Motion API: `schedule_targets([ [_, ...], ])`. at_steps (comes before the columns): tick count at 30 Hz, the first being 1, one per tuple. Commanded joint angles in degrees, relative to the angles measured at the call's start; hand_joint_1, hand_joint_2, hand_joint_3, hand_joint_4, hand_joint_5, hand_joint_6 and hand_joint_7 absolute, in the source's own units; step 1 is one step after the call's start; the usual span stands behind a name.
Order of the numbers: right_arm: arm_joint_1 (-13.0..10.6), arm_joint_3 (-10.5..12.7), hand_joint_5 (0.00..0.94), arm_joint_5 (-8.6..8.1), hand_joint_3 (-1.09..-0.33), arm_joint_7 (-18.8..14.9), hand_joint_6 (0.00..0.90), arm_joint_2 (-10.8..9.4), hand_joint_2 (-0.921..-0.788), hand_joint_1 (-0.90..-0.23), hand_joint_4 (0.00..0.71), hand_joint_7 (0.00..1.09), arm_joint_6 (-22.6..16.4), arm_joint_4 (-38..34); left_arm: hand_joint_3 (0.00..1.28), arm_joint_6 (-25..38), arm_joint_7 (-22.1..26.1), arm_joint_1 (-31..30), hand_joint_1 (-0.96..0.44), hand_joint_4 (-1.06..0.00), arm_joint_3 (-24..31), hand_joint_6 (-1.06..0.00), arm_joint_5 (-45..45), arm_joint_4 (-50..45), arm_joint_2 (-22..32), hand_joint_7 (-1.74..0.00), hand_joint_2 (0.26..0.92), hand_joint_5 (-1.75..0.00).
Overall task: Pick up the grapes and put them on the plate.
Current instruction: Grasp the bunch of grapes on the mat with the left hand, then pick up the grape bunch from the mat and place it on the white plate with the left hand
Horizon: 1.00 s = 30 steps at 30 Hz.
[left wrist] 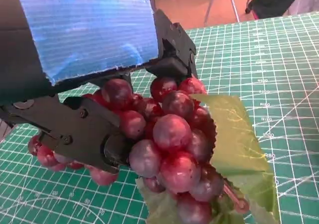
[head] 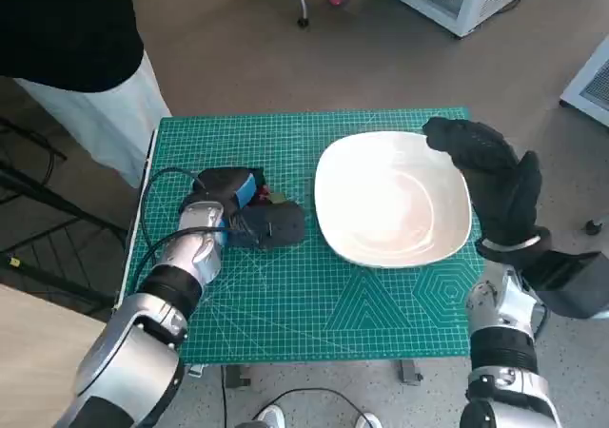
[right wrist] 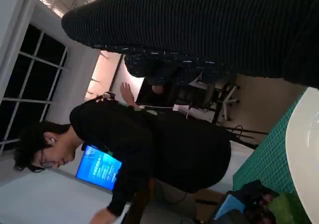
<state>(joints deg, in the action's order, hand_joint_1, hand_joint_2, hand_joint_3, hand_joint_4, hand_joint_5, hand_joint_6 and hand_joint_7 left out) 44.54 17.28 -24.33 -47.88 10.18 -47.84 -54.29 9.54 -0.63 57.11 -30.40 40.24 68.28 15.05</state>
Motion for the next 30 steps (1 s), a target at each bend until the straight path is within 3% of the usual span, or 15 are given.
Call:
schedule_targets([
  [1,-0.33,0.23,0.001,-0.04,-0.574,0.04,0.418,-0.1,-0.921,-0.61,0.315,0.01,0.68,-0.64,0.11,1.73,1.55,-2.14,0.0,-0.65,-0.09,-0.56,-0.13,-2.26,0.91,-1.18,0.92,-1.26],
  [12,0.35,0.61,0.001,-0.23,-0.573,0.09,0.42,-0.4,-0.921,-0.617,0.315,0.01,0.4,-1.32,0.11,8.51,7.56,-4.31,0.0,-0.62,0.95,-0.62,0.55,-18.62,4.92,-1.03,0.92,-1.37],
  [25,1.06,0.59,0.001,0.16,-0.573,0.59,0.421,-0.98,-0.921,-0.616,0.317,0.01,-0.31,-1.98,0.03,17.18,12.98,-10.55,0.0,-0.78,5.04,-0.65,1.71,-43.96,9.82,-1.01,0.919,-1.2],
  [30,1.24,0.64,0.001,0.0,-0.572,0.58,0.422,-1.05,-0.921,-0.616,0.317,0.01,-0.16,-2.01,0.05,18.31,13.52,-12.24,0.0,-0.74,6.04,-0.64,2.3,-49.24,10.55,-1.05,0.92,-1.21],
])
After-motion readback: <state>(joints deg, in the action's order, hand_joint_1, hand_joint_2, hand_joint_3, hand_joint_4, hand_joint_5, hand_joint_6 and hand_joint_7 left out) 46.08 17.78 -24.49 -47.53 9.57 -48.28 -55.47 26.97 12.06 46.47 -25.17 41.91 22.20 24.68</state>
